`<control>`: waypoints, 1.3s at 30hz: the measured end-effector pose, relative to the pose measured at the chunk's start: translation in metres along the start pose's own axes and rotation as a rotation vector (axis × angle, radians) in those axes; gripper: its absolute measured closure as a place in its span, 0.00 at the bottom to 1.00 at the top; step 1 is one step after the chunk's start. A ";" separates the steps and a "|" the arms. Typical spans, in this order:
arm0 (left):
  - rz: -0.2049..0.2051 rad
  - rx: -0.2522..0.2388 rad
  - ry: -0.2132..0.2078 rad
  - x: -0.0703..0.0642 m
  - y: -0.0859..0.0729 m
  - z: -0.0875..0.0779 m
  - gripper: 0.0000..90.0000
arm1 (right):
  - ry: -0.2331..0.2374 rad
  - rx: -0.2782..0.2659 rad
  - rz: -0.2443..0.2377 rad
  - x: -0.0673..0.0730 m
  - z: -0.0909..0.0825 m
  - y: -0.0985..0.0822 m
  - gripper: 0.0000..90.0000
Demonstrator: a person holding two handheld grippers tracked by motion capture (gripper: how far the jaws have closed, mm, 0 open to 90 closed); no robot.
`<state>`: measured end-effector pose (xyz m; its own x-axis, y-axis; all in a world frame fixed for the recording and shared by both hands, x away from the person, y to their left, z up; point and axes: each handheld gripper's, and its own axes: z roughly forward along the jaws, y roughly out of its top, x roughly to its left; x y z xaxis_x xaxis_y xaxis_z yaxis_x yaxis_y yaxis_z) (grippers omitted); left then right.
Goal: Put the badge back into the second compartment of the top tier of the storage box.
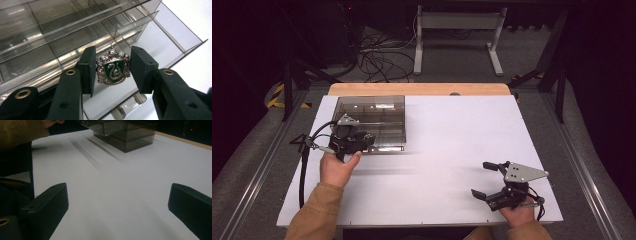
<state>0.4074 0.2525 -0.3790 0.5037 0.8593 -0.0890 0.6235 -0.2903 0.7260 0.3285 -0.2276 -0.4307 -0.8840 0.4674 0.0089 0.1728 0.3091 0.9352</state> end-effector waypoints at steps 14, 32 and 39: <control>0.004 0.006 0.017 0.000 -0.001 0.001 0.64 | 0.002 0.001 -0.002 0.000 0.000 0.000 0.04; 0.012 -0.058 0.020 -0.005 -0.001 -0.013 0.51 | 0.006 0.001 0.001 0.000 0.000 0.000 0.04; 0.016 -0.123 -0.010 -0.015 -0.003 -0.030 0.38 | 0.004 -0.002 0.002 0.000 0.000 0.000 0.04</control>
<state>0.3799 0.2525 -0.3598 0.5195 0.8504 -0.0834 0.5378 -0.2496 0.8053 0.3285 -0.2282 -0.4309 -0.8855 0.4645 0.0127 0.1742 0.3063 0.9359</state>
